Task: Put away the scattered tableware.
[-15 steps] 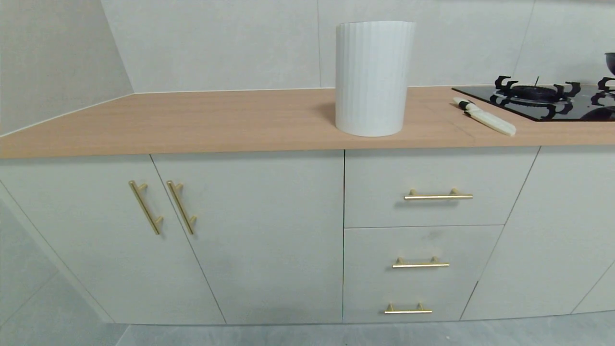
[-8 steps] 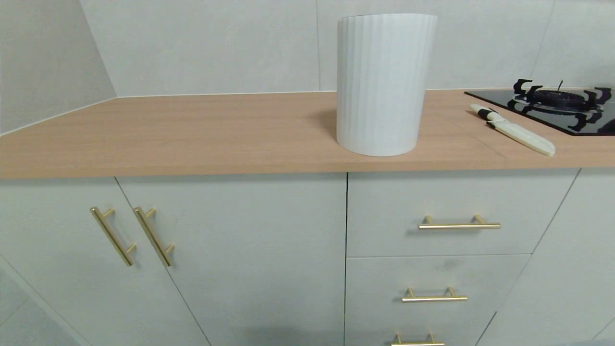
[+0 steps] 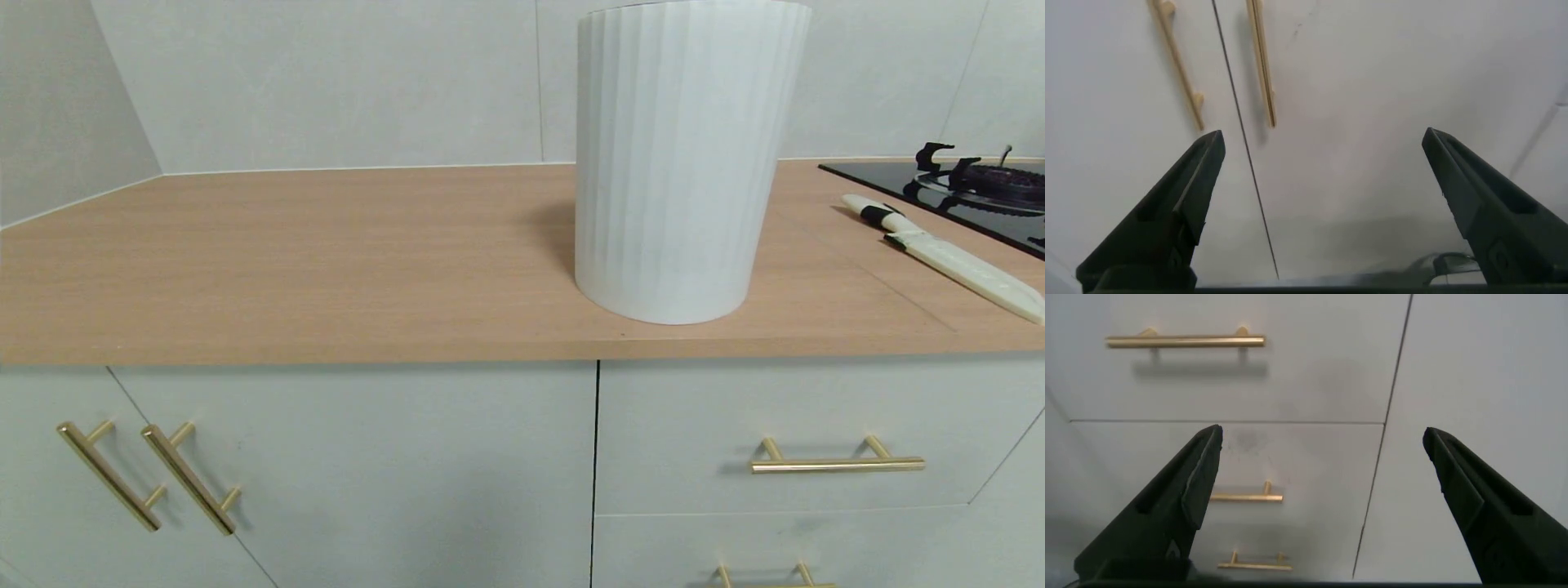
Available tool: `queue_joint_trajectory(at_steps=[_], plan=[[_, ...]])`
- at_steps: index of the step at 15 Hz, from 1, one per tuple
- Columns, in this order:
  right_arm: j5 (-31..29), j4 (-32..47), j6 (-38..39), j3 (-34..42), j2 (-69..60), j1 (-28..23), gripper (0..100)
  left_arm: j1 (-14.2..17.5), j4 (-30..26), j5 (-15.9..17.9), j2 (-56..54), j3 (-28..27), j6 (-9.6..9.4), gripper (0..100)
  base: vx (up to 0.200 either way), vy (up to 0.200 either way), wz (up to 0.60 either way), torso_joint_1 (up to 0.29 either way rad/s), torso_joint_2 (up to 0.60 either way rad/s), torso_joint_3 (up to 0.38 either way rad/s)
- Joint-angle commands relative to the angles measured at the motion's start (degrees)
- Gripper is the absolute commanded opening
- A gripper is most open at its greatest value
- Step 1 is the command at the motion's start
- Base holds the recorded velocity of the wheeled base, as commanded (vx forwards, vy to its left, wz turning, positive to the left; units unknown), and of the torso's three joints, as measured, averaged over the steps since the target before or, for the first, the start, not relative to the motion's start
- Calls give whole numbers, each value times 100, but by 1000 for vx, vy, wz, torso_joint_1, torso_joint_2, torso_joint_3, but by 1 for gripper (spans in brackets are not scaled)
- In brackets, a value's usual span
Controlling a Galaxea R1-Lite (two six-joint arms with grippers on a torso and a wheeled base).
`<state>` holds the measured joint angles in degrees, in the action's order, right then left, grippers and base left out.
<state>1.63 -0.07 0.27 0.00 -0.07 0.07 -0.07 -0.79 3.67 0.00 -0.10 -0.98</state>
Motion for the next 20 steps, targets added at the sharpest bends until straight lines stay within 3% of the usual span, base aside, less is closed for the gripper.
queue_joint_trajectory(at_steps=[1,7,13,20], plan=[[4,-1,0,0,7,1,100,-1,0,2,0,1,1,100,0,0,0,0,0,0],[4,-1,8,0,7,1,100,-1,0,2,0,1,1,100,0,0,0,0,0,0],[4,-1,8,0,7,1,100,-1,0,2,0,1,1,100,0,-200,0,3,5,2],[-5,-1,8,0,7,1,100,-1,0,2,0,1,1,100,0,0,0,0,0,0]])
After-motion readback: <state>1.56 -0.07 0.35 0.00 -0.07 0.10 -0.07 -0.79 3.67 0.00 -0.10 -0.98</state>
